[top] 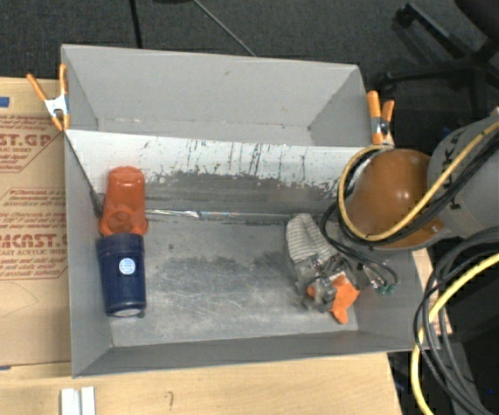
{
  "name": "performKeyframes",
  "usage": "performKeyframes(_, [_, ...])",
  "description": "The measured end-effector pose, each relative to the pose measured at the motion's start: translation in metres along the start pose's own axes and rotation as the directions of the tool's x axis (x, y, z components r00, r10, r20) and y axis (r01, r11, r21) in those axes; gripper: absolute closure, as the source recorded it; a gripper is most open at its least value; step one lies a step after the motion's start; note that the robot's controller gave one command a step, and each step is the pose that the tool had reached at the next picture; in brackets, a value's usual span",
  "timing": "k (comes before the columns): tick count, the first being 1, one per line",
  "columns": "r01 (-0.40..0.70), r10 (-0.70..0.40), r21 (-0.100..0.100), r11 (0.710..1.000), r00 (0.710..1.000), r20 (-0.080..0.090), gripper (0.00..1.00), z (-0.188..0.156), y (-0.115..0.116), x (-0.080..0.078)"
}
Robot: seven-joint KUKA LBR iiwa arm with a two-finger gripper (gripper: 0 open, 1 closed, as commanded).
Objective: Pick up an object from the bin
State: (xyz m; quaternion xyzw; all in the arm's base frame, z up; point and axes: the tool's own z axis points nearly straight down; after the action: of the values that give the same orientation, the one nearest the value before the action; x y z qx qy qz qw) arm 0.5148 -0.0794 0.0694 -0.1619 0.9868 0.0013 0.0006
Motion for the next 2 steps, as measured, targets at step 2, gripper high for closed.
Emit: performKeyframes(2, [0.0, 0.0, 0.0, 1.0, 1.0, 0.0, 0.0, 0.0, -0.0001, 0.0])
